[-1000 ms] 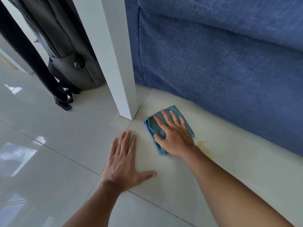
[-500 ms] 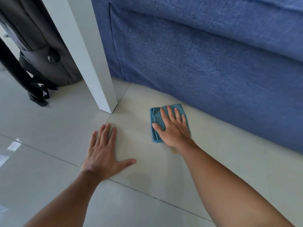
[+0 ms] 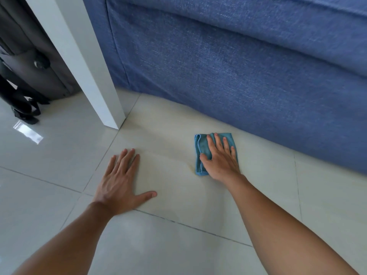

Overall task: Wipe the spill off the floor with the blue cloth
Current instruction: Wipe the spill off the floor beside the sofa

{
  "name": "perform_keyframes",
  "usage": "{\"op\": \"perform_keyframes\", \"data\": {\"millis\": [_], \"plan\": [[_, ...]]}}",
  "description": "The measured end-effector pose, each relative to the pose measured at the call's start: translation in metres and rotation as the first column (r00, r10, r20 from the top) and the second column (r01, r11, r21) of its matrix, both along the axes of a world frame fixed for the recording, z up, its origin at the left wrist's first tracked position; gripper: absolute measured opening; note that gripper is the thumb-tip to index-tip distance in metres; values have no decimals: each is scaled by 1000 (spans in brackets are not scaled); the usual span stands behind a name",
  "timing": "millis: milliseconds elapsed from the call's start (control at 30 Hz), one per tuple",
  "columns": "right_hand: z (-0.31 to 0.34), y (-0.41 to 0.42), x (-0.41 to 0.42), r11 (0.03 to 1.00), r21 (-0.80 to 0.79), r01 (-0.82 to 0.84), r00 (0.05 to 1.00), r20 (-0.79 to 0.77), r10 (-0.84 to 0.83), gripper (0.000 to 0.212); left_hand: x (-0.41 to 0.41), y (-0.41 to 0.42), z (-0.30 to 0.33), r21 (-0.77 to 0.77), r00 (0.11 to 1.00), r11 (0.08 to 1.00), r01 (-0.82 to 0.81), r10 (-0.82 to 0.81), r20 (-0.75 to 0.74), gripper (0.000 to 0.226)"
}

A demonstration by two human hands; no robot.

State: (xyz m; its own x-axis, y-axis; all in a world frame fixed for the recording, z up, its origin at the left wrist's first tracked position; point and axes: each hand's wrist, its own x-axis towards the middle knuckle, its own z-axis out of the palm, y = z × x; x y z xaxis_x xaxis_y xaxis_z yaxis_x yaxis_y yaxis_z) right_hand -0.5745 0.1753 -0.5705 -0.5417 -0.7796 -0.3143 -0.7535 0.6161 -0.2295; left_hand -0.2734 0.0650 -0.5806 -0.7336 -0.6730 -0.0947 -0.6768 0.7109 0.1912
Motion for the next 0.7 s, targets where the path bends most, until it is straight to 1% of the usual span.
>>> {"op": "perform_keyframes", "data": {"millis": [167,233,300,400,467,533,600,700], "plan": [[3,37,7,1000,-8,10,1000,16,-10,68,-12,19,3,46,996,995,85,-87,32,133],[4,54,14,1000,-21,-2,1000,8,2,67,-21,29,3,64,994,992,109,-110,12,134],[5,70,22,998,-60,-27,999,23,29,66,-29,40,4,75,991,988,135,-136,3,133],[6,94,27,985,-168,-39,993,101,56,62,-34,46,5,68,991,988,136,-135,-23,130],[8,108,20,974,-220,46,992,126,-18,60,-31,42,7,64,991,990,128,-126,-41,127],[9,115,6,968,-214,131,990,72,-118,60,-21,37,8,50,995,995,89,-86,-57,125],[8,112,-7,972,-166,169,986,26,-167,59,-7,35,7,43,997,997,64,-62,-48,125],[6,95,-16,975,-139,174,984,-2,-176,59,13,37,5,47,996,997,66,-63,-57,130]]}}
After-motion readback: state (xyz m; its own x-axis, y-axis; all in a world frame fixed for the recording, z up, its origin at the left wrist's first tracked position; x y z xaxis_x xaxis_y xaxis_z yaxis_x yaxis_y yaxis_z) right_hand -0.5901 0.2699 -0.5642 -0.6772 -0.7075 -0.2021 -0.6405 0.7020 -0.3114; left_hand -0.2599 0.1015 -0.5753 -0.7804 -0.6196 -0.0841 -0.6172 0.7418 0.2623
